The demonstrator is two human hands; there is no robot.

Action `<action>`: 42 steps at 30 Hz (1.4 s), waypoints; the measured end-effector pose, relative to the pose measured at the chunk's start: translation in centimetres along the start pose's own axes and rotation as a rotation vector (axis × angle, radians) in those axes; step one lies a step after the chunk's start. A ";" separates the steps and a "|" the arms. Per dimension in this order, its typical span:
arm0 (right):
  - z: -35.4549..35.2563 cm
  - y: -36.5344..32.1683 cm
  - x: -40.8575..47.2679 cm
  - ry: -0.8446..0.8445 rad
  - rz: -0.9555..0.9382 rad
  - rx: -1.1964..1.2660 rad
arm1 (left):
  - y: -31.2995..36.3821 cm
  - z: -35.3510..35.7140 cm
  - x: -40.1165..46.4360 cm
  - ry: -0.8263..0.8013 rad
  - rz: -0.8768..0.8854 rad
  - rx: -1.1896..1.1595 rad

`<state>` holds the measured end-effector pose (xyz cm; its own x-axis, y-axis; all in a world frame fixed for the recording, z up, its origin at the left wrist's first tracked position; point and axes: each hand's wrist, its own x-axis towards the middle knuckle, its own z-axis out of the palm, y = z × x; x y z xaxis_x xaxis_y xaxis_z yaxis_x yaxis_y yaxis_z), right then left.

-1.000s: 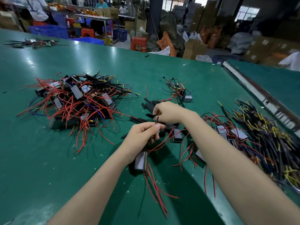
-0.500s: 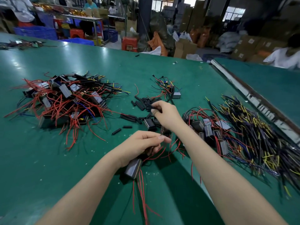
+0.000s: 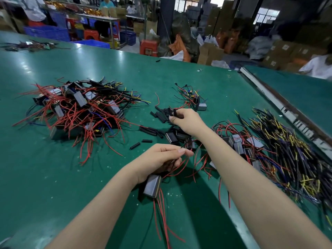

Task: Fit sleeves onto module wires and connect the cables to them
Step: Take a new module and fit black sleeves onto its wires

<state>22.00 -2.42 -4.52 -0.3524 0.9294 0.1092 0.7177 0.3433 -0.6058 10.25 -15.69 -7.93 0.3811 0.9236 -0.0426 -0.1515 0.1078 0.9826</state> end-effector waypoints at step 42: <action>-0.1 0.0 -10.6 0.442 -0.173 0.982 | 0.4 1.0 -0.2 0.291 0.169 0.205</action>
<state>25.80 -12.29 -5.65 -0.0143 0.9129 0.4079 -0.1827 0.3987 -0.8987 11.04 -16.18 -7.35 0.0876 0.9909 0.1027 0.0068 -0.1037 0.9946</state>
